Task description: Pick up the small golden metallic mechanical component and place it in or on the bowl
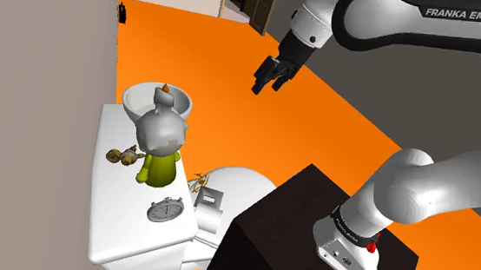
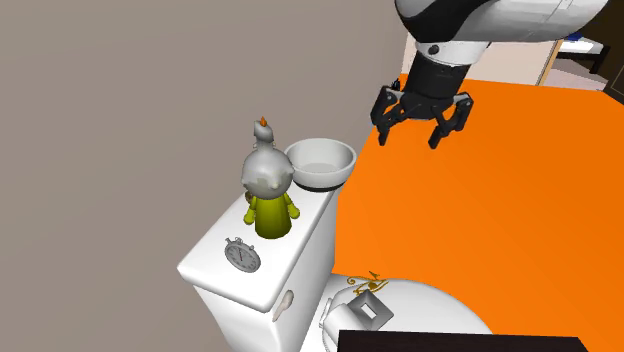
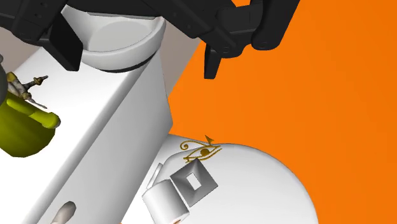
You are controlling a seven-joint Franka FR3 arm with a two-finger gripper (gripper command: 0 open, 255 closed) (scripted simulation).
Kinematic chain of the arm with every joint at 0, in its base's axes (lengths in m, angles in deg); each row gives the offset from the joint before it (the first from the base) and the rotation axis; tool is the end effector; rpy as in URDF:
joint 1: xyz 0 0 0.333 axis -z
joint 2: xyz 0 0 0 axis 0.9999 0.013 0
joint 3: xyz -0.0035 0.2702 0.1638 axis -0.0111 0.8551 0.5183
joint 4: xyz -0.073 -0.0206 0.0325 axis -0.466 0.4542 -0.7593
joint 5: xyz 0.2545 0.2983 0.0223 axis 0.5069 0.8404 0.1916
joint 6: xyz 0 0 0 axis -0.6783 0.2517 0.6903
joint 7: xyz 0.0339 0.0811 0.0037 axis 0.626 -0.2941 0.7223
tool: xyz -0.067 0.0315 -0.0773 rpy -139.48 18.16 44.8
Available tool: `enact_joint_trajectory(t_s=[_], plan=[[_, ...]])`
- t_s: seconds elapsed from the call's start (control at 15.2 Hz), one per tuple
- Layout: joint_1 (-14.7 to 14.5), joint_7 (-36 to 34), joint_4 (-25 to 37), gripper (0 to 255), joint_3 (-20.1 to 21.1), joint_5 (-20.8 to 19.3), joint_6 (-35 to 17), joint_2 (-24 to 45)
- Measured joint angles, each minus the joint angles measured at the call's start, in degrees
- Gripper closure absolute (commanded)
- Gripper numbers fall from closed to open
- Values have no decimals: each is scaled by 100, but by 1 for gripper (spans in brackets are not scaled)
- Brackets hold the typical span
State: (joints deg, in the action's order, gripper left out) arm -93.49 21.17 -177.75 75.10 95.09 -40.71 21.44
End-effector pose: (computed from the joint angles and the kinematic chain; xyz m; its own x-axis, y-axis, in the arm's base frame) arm 0.3597 0.1275 0.5273 0.9748 0.0260 0.2216 0.0449 -0.9957 -0.0806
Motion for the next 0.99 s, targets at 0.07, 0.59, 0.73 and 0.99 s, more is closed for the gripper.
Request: enact_joint_trajectory(t_s=[0.07, 0.59, 0.73, 0.99], plan=[[-23, -103, 4, 0, 118, 24, -156, 129], [-52, -1026, 171, 0, 1110, -77, -1423, 1334], [1, -1319, 298, 0, 1375, -237, -1712, 1707], [184, -2053, 722, 0, 1904, -822, -2172, 2557]])
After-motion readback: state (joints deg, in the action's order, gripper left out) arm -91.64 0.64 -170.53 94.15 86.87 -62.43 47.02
